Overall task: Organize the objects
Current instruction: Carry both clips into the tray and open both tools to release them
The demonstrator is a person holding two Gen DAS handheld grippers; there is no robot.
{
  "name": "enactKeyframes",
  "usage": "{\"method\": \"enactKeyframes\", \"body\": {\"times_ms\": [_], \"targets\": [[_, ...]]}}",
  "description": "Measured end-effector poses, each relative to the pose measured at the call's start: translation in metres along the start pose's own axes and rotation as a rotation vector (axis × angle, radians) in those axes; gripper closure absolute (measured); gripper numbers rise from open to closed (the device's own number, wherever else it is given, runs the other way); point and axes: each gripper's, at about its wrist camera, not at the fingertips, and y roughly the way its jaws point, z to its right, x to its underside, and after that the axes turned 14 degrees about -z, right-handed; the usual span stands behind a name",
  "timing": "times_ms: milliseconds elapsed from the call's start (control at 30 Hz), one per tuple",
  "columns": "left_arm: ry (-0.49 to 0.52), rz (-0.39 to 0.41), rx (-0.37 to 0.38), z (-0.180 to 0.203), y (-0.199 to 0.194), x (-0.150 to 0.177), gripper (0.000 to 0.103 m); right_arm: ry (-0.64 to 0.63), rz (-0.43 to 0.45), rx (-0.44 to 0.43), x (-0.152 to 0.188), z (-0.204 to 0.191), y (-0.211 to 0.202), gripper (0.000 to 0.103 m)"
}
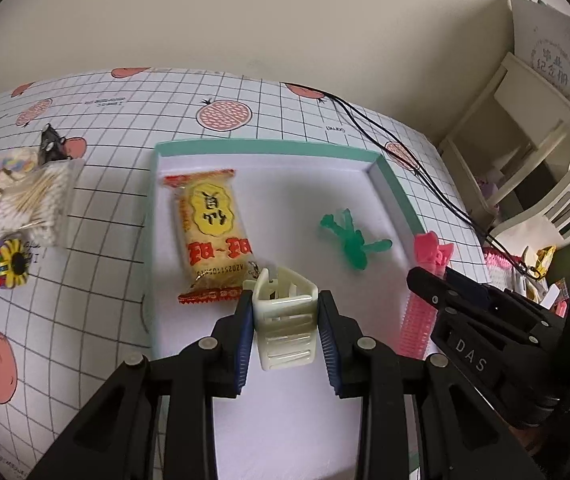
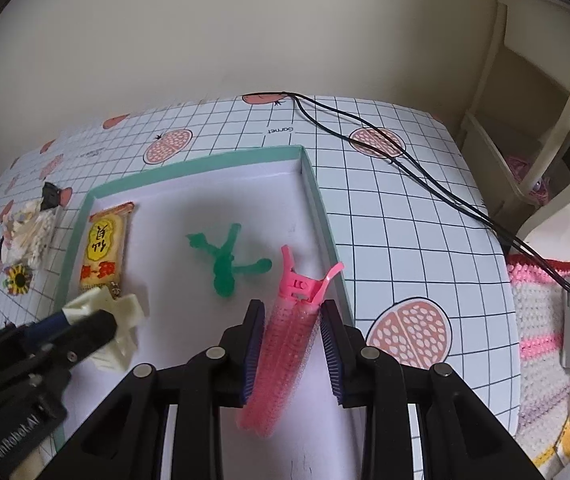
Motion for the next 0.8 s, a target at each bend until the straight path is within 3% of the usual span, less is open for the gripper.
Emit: {"method": "enactKeyframes", "body": {"times_ms": [133, 733, 800], "targets": [[0.036, 0.015, -0.031, 0.011, 0.004, -0.003, 0.071, 0.004, -0.006, 0.008, -0.003, -0.001, 0.007, 0.072], [0.026, -0.014, 0.013, 0.014, 0.02, -0.011, 0.071, 0.027, -0.002, -0.016, -0.004, -0.002, 0.018, 0.071], [0.025, -0.013, 0.013, 0.014, 0.017, -0.011, 0.067, 0.026, 0.004, -0.025, -0.004, -0.002, 0.015, 0.071]]}}
